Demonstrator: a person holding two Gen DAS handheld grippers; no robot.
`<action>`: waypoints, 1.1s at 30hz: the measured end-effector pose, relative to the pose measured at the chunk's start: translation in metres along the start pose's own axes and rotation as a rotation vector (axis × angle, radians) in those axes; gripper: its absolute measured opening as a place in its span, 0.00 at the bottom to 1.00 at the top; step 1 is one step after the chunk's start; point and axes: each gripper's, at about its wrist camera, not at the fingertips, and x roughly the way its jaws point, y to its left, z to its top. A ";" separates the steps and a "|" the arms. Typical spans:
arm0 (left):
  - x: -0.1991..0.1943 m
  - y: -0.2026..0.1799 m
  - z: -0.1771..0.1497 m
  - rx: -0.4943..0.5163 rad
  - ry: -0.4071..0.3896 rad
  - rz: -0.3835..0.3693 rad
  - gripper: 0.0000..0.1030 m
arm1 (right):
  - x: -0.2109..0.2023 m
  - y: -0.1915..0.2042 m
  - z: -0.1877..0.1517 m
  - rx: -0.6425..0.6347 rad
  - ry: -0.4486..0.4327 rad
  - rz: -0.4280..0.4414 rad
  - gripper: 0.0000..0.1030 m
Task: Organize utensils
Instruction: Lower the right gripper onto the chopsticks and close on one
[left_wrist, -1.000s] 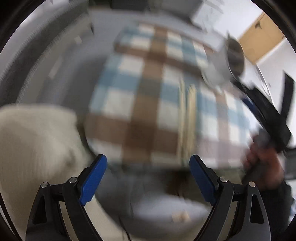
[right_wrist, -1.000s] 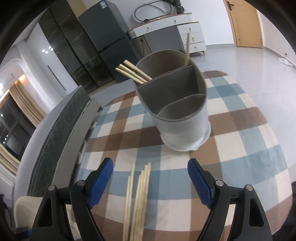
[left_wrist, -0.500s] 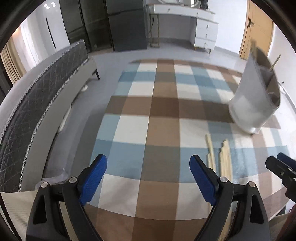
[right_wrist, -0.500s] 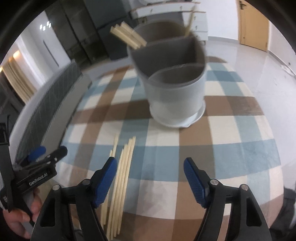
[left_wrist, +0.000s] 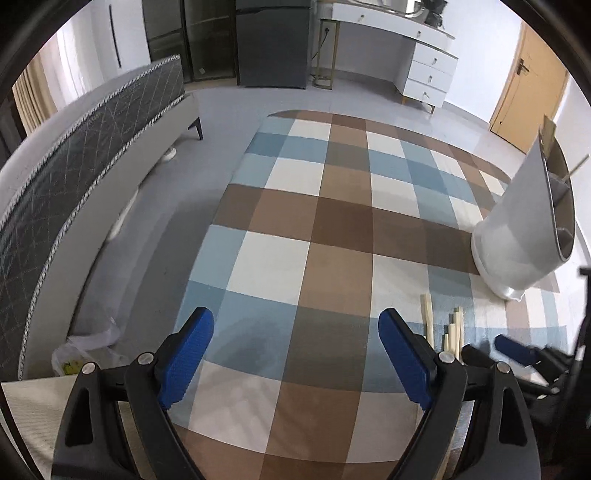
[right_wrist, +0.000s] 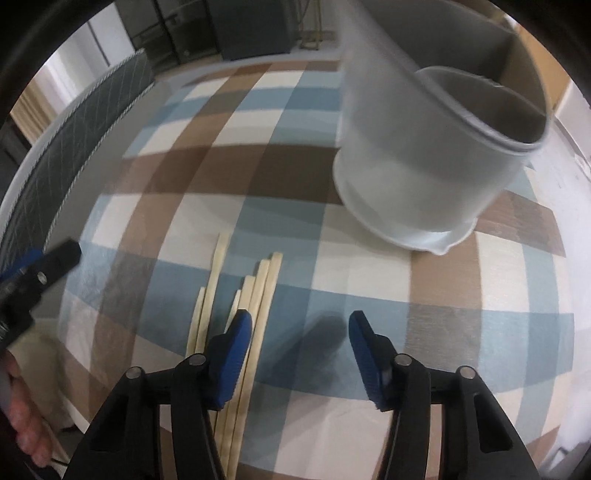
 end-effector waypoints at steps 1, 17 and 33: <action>0.002 0.001 0.001 -0.011 0.006 -0.004 0.85 | 0.002 0.002 0.000 -0.007 0.013 -0.018 0.48; 0.013 0.023 0.007 -0.118 0.082 -0.012 0.85 | 0.011 0.008 0.021 -0.042 0.019 -0.066 0.42; 0.023 -0.016 -0.015 0.090 0.150 -0.126 0.85 | -0.044 -0.036 0.004 0.171 -0.176 0.155 0.05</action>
